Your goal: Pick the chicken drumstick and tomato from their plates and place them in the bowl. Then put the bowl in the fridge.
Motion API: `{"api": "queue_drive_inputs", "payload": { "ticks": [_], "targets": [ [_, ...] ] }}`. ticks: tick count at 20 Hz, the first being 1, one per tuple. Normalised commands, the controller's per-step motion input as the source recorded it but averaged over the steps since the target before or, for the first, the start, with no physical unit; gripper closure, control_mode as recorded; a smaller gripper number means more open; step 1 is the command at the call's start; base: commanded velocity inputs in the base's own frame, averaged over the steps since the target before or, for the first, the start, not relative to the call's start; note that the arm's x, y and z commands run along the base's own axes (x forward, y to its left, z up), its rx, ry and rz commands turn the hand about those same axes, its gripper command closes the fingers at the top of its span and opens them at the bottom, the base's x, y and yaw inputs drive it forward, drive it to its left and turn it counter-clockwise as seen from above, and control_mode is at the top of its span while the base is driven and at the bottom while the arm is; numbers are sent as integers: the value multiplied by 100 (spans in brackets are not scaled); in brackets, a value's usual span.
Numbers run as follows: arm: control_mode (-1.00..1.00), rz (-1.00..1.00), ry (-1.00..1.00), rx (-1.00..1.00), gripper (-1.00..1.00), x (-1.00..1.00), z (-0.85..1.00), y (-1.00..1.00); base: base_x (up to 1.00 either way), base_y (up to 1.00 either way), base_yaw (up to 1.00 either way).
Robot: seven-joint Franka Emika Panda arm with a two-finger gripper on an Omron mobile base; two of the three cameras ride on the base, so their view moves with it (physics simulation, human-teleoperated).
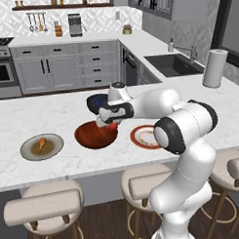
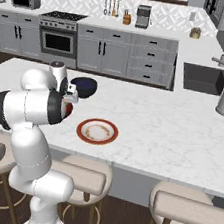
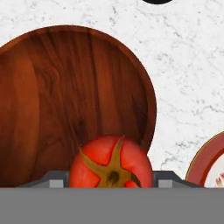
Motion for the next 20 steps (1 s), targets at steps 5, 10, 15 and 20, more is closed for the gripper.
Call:
{"api": "queue_drive_inputs", "payload": {
  "ticks": [5,10,15,20],
  "targets": [
    [-100,0,1,-9,100,10,-6,32,0,0,0],
    [-100,2,2,0,-100,4,-32,0,0,0,0],
    [-100,0,0,0,-100,0,-10,0,0,0,0],
    [-100,0,0,0,-100,0,0,0,0,0,0]
  ]
}}
